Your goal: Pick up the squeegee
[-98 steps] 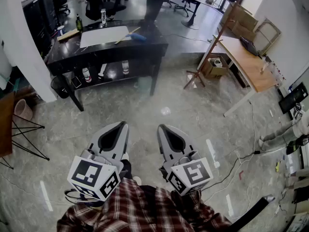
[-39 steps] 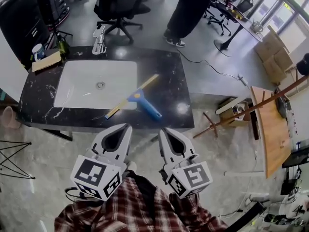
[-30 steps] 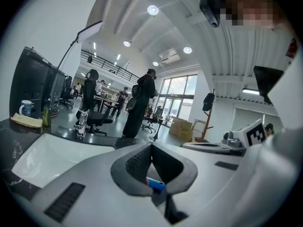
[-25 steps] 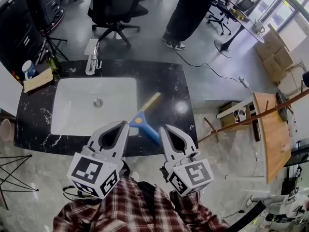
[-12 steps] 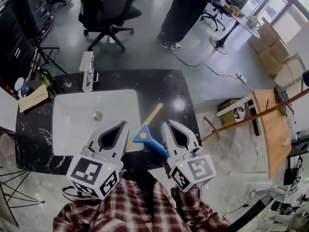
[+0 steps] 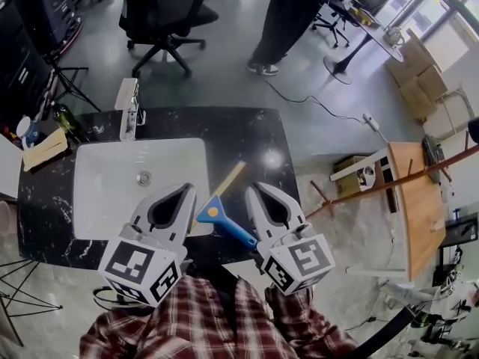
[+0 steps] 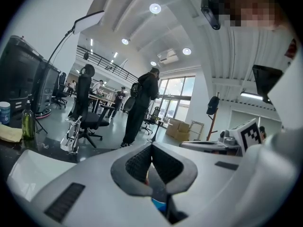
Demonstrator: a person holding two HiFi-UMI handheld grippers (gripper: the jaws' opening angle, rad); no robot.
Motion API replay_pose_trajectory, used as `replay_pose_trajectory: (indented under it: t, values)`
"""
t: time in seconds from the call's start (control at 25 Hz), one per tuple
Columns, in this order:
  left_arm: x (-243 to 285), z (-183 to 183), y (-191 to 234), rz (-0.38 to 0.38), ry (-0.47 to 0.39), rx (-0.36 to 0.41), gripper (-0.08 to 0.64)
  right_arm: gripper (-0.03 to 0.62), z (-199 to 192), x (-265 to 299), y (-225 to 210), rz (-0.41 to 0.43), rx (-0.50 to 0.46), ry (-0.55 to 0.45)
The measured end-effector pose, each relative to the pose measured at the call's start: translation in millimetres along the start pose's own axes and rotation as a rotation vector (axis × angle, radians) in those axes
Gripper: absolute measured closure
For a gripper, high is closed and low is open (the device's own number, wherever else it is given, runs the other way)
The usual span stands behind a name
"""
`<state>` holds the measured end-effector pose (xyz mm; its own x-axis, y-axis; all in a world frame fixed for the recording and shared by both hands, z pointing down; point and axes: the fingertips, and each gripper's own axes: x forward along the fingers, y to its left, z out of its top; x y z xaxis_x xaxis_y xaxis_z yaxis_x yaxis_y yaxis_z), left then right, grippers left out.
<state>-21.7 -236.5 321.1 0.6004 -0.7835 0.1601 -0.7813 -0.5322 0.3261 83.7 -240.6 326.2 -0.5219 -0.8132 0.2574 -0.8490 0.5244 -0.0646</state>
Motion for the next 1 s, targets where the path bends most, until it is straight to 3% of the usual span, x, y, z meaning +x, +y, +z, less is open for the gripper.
replay_pose_trajectory:
  t: [0.16, 0.44, 0.52, 0.76, 1.0]
  values:
    - [3, 1, -1, 0.004, -0.008, -0.008, 0.551, 0.577, -5, 2, -8, 0.014, 0.0, 0.051]
    - [8, 1, 1, 0.012, -0.016, -0.013, 0.551, 0.423, -13, 8, -8, 0.056, -0.01, 0.123]
    - [8, 1, 0, 0.016, -0.021, -0.013, 0.551, 0.407, -15, 7, -6, 0.081, -0.017, 0.139]
    - [4, 0, 2, 0.032, -0.027, -0.01, 0.551, 0.4, -32, 7, 4, 0.178, -0.053, 0.241]
    - [-7, -5, 11, 0.066, -0.027, -0.028, 0.551, 0.4, -82, 9, 13, 0.248, -0.139, 0.421]
